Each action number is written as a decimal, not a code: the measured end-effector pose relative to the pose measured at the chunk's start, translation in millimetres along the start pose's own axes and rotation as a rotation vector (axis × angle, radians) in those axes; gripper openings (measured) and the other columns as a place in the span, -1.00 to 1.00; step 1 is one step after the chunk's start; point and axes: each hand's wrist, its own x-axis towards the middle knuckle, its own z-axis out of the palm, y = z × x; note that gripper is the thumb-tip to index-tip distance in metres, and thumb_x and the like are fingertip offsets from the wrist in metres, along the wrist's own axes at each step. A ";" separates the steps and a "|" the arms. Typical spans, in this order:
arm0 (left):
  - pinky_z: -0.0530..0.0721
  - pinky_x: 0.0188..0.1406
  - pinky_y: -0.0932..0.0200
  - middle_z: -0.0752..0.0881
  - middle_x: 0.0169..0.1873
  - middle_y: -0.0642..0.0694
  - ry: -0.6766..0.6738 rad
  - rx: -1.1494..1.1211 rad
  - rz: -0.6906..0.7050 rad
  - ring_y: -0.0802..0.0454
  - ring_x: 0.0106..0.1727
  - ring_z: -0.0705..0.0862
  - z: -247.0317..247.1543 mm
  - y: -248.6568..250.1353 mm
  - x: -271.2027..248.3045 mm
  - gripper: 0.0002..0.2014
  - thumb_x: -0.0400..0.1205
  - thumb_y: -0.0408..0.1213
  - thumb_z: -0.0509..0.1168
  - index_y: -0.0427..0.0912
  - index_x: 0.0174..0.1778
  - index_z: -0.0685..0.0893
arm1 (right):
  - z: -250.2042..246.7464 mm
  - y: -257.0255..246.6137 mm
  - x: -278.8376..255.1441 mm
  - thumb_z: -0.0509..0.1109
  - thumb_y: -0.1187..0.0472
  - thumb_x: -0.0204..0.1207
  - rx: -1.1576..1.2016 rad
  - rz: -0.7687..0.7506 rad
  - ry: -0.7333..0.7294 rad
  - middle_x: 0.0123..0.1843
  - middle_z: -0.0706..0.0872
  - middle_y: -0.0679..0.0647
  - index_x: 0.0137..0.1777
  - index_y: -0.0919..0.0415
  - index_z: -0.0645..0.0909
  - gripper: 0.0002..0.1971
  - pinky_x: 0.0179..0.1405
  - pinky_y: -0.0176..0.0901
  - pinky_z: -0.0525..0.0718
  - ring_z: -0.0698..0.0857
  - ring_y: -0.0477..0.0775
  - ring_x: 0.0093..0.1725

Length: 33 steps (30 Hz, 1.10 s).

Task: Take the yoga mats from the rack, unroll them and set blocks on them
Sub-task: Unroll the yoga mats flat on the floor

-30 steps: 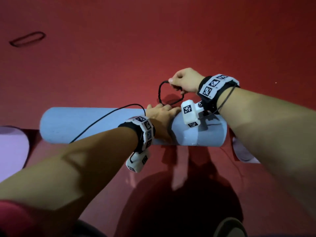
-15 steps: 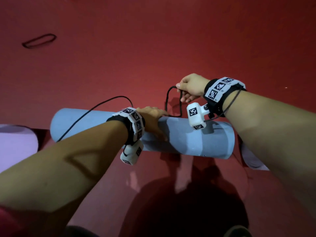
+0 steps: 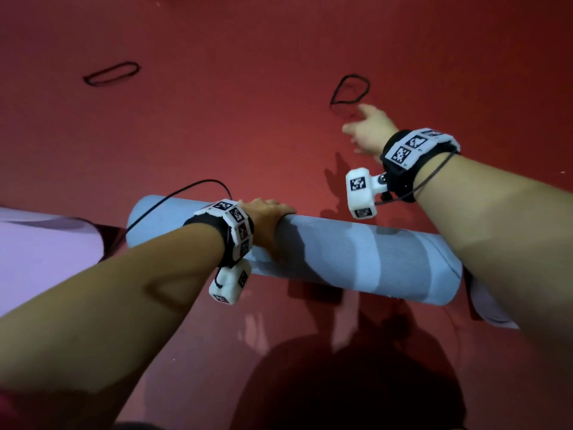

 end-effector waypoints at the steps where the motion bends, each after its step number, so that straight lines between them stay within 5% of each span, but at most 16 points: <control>1: 0.46 0.38 -0.40 0.52 0.40 0.07 -0.021 0.019 -0.003 -0.12 0.45 0.51 0.4 -0.5 -0.8 0.10 0.11 0.31 0.62 0.37 0.57 0.22 | 4.2 4.8 -7.8 0.44 0.20 0.58 -0.077 0.040 -0.116 0.23 0.69 0.17 0.66 0.06 0.30 -0.34 -0.01 0.09 0.74 0.69 0.11 0.01; 5: 0.43 0.41 -0.36 0.52 0.39 0.07 -0.056 0.061 -0.019 -0.13 0.44 0.53 1.1 1.7 -0.1 0.19 0.02 0.27 0.66 0.36 0.57 0.19 | 19.5 21.9 -32.9 0.46 0.20 0.58 -0.549 -0.026 -0.547 0.21 0.72 0.04 0.47 0.02 0.56 -0.55 -0.07 -0.08 0.75 0.74 0.04 -0.01; 8: 0.46 0.39 -0.33 0.57 0.33 0.06 -0.050 0.067 -0.023 -0.12 0.40 0.57 -0.9 5.7 -1.3 0.13 0.03 0.24 0.68 0.31 0.52 0.29 | 33.7 30.1 -41.5 0.43 0.25 0.59 -0.752 -0.066 -0.688 -0.21 0.73 -0.18 0.21 0.09 0.73 -0.78 -0.45 -0.40 0.52 0.55 -0.25 -0.35; 11: 0.43 0.41 -0.29 0.57 0.35 0.06 -0.029 0.083 -0.028 -0.11 0.43 0.56 -2.9 9.8 -7.5 0.07 0.09 0.21 0.68 0.24 0.53 0.33 | 46.0 39.3 -44.5 0.41 0.34 0.57 -0.734 0.031 -0.762 -0.43 0.66 -0.11 -0.02 0.14 0.76 -0.87 -0.66 -0.42 0.44 0.54 -0.13 -0.45; 13: 0.46 0.38 -0.27 0.59 0.34 0.07 -0.010 0.094 -0.017 -0.10 0.39 0.57 -1.9 8.9 -10.8 0.09 0.07 0.23 0.68 0.24 0.53 0.33 | 51.1 43.3 -46.0 0.42 0.32 0.56 -0.741 0.059 -0.776 -0.35 0.69 -0.09 -0.08 0.11 0.74 -0.89 -0.57 -0.37 0.50 0.59 -0.08 -0.36; 16: 0.43 0.38 -0.44 0.60 0.30 0.10 -0.005 0.079 -0.013 -0.11 0.38 0.56 1.1 4.2 -15.3 0.10 0.03 0.27 0.66 0.29 0.51 0.32 | 52.8 46.0 -49.7 0.39 0.23 0.61 -0.790 0.043 -0.788 -0.19 0.72 -0.08 0.11 0.16 0.74 -0.85 -0.45 -0.33 0.55 0.63 -0.08 -0.26; 19: 0.40 0.37 -0.48 0.58 0.30 0.14 0.030 0.100 -0.009 -0.11 0.39 0.52 4.4 4.5 -15.9 0.11 0.03 0.30 0.64 0.33 0.52 0.28 | 47.8 47.8 -48.6 0.42 0.10 0.60 -0.743 0.104 -0.726 0.05 0.81 0.05 0.17 0.19 0.77 -0.75 -0.08 -0.15 0.70 0.76 0.10 0.00; 23: 0.41 0.35 -0.48 0.56 0.28 0.15 0.049 0.074 -0.002 -0.09 0.36 0.49 5.5 3.9 -13.5 0.12 0.02 0.30 0.64 0.34 0.51 0.26 | 42.9 47.4 -45.1 0.47 0.06 0.56 -0.734 0.120 -0.662 0.06 0.83 0.08 0.10 0.18 0.81 -0.76 0.17 -0.02 0.70 0.77 0.12 0.02; 27: 0.45 0.31 -0.37 0.53 0.27 0.09 0.029 0.044 0.019 -0.12 0.33 0.49 3.2 2.8 -11.8 0.05 0.09 0.30 0.62 0.31 0.51 0.30 | 42.2 52.5 -47.3 0.48 0.12 0.54 -0.678 0.152 -0.671 0.06 0.84 0.12 0.12 0.20 0.81 -0.76 0.14 0.03 0.72 0.79 0.17 -0.01; 31: 0.50 0.06 0.06 0.64 0.17 -0.02 -0.007 -0.132 0.014 -0.10 0.19 0.61 -6.7 2.4 -9.5 -0.32 0.37 0.49 0.35 0.11 0.28 0.61 | 43.2 53.4 -49.1 0.56 0.09 0.45 -0.700 0.153 -0.650 -0.14 0.80 0.13 0.08 0.26 0.81 -0.70 -0.14 -0.05 0.69 0.67 0.12 -0.25; 33: 0.57 0.04 0.09 0.72 0.08 -0.08 -0.050 -0.198 0.001 -0.12 0.11 0.67 -4.7 5.3 -8.9 -0.46 0.56 0.37 0.25 -0.01 0.17 0.71 | 43.3 53.5 -50.0 0.56 0.09 0.45 -0.709 0.144 -0.635 -0.17 0.78 0.12 0.09 0.25 0.81 -0.70 -0.17 -0.07 0.68 0.66 0.12 -0.26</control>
